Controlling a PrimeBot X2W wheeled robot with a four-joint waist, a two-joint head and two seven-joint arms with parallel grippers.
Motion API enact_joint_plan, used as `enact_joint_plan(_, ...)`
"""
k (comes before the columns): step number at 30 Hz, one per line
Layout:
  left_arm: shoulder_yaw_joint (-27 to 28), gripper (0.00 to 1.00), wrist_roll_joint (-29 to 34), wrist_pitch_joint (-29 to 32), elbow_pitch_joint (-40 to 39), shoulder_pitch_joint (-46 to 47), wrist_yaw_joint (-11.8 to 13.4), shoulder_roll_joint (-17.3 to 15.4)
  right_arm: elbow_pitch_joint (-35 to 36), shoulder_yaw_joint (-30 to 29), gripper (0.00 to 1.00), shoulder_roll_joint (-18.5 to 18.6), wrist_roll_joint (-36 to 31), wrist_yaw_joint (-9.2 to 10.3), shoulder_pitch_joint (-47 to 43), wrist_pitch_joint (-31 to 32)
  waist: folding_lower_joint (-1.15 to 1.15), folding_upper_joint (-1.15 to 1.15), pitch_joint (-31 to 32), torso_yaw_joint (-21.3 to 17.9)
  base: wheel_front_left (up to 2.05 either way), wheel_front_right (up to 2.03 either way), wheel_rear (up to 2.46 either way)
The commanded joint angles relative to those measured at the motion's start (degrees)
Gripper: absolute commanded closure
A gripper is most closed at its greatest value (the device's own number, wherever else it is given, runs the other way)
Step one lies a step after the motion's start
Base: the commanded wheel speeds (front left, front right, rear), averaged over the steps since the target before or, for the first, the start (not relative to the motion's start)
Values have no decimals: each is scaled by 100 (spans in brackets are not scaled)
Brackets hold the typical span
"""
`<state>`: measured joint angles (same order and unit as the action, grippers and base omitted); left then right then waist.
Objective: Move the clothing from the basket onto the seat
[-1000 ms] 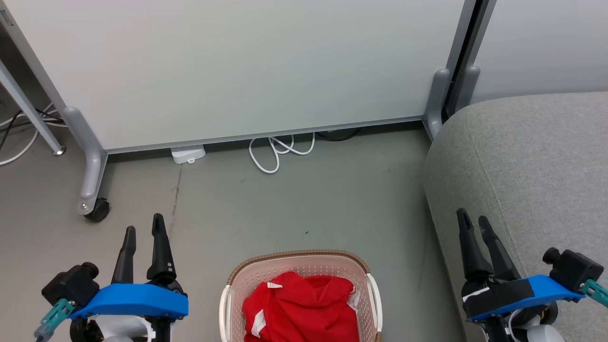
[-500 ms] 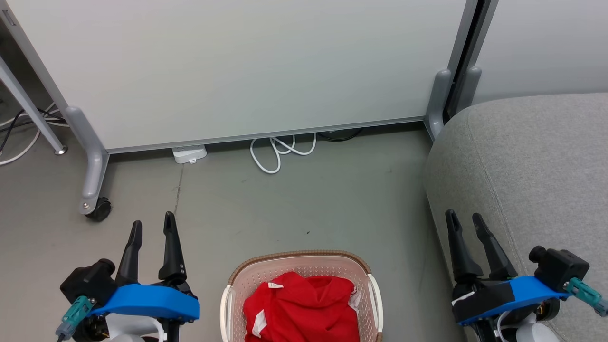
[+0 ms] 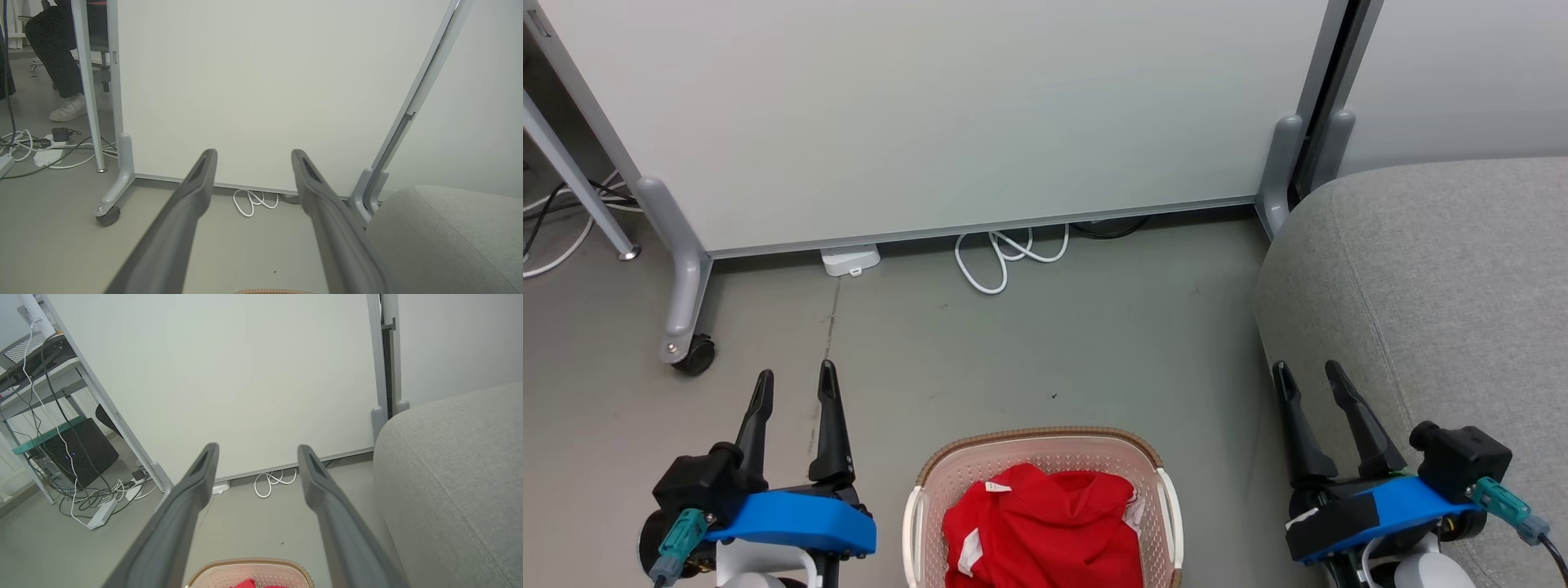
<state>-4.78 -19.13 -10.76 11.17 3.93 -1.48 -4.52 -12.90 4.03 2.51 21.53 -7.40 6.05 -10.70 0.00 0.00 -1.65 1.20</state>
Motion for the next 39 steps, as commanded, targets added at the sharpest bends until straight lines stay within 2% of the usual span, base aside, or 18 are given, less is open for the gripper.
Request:
enact_joint_plan(1,-25,0,109,-41,-45,118,25,-34,21,17,0,42,-114,-11,135,-49,0,0,-1,1,0,0,0)
enact_joint_plan(39,-120,0,1798,-453,-35,96,25,24,-224,142,0,52,-1840,-15,223,-459,0,0,-110,53,0,0,0)
